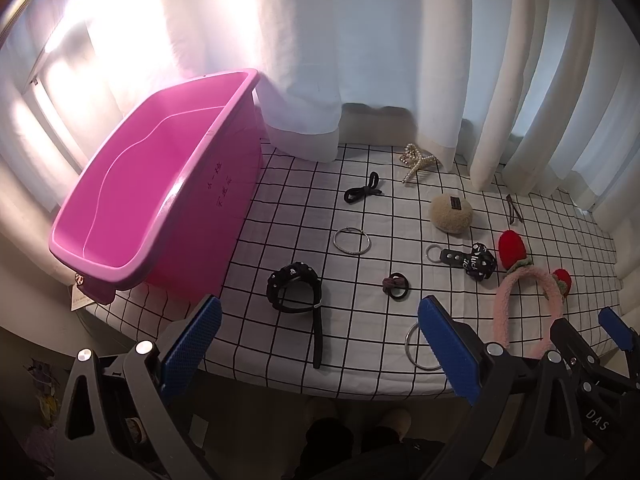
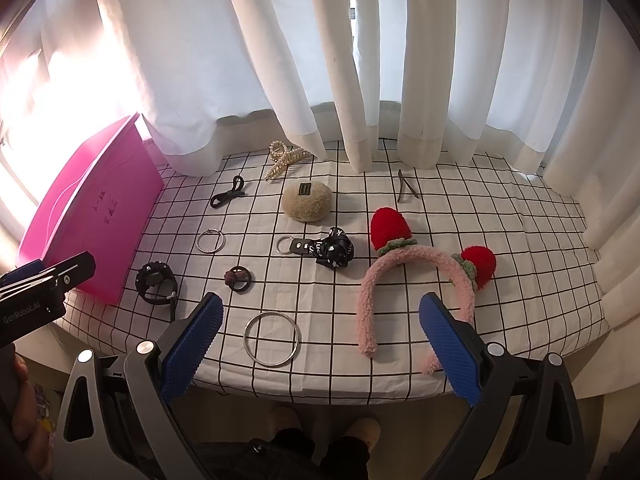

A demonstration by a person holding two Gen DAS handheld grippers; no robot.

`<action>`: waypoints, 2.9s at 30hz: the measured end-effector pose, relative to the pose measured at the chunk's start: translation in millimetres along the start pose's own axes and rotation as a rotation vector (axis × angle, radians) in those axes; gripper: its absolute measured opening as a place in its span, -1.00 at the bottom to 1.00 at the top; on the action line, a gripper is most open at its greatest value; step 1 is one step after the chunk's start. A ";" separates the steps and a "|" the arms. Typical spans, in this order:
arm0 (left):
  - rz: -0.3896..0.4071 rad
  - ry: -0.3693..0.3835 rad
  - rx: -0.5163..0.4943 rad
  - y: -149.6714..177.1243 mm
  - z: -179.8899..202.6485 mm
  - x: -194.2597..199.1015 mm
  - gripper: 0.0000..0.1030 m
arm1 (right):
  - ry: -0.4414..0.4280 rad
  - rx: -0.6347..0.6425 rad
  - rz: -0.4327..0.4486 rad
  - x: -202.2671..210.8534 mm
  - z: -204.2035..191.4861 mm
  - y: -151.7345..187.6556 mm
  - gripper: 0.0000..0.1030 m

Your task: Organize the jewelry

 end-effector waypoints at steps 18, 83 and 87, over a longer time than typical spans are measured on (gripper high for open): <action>-0.004 -0.002 -0.011 1.8 9.3 -2.1 0.88 | -0.015 -0.019 -0.006 -0.3 6.5 1.4 0.83; -0.151 0.053 0.004 106.6 136.2 -168.3 0.90 | 0.071 -0.090 -0.170 -165.0 183.4 58.1 0.83; -0.115 0.057 0.003 108.7 136.7 -168.0 0.90 | 0.120 -0.028 -0.170 -169.2 175.6 56.5 0.83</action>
Point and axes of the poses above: each gripper's, at about its wrist camera, not at the fingertips, and x roughly against the way its jaws point, z to its right, y to its underside, the point moved 2 cm from there along -x, roughly the way its jaws point, and after that the axes turned 2 degrees about x, right-handed, at the moved point
